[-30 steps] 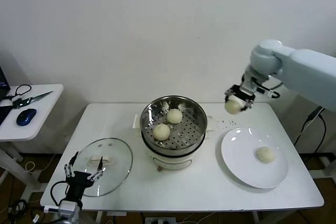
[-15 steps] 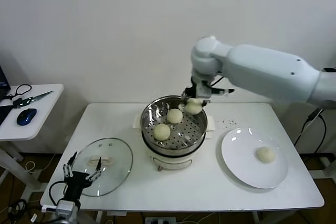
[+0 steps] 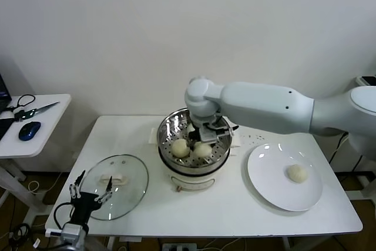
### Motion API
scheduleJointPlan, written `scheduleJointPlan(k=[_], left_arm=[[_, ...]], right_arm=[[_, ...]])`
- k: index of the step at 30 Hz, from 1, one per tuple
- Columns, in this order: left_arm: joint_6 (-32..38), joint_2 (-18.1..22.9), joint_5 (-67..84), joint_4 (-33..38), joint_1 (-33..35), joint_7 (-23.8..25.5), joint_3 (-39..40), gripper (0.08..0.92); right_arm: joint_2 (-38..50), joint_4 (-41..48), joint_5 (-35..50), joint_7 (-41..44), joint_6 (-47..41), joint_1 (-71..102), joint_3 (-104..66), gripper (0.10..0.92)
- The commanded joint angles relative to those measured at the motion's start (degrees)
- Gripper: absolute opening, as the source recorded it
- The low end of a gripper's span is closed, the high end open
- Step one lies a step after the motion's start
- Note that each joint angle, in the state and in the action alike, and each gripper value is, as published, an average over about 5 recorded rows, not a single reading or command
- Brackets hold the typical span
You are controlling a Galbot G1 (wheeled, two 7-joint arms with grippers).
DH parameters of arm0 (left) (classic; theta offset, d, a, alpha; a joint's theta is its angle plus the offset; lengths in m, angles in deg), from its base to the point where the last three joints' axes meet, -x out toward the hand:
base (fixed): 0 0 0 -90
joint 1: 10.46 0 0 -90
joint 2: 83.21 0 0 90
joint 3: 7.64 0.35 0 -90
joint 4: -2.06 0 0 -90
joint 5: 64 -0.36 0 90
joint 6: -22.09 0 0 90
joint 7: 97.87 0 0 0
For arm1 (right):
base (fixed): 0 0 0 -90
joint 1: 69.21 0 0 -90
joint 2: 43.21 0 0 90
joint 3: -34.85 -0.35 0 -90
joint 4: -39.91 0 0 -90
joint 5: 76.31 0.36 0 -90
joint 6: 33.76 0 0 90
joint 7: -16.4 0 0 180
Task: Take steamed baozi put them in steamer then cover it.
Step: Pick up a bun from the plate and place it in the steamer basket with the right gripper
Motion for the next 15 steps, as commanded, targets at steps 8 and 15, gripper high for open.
scheduleJointPlan(k=[8,15], left_arm=[[0.1,-0.2,0.2,-0.4,0.0,0.0,0.1,0.823],[0.0,-0.4,0.2,-0.2,0.1,0.0,0.1,0.823]], right_arm=[[-0.4,-1.5,-1.1,-0.8,0.6,2.1,1.0,0.739],[0.9,-0.4,-1.9,-1.5,1.4,1.8,-2.1,0.821]])
